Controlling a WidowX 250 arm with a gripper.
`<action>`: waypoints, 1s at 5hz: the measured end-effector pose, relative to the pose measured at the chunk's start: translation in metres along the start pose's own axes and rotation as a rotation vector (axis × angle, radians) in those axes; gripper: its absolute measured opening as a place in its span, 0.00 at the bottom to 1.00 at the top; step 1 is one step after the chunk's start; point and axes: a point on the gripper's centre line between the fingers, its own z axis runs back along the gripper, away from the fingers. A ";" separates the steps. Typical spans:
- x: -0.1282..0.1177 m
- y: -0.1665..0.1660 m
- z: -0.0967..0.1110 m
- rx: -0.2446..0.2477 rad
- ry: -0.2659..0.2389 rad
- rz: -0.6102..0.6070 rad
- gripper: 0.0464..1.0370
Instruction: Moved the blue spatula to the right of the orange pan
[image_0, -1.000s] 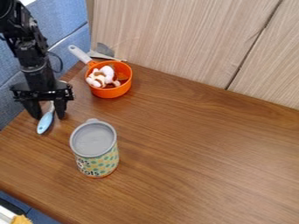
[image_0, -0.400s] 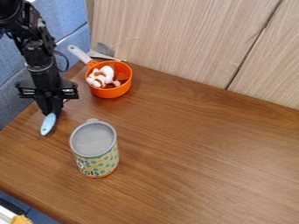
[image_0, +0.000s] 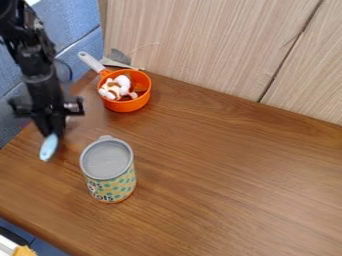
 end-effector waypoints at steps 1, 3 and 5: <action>0.005 -0.010 0.032 -0.047 -0.076 0.009 0.11; 0.013 -0.088 0.065 -0.206 -0.138 -0.193 0.11; 0.024 -0.168 0.044 -0.227 -0.111 -0.346 0.11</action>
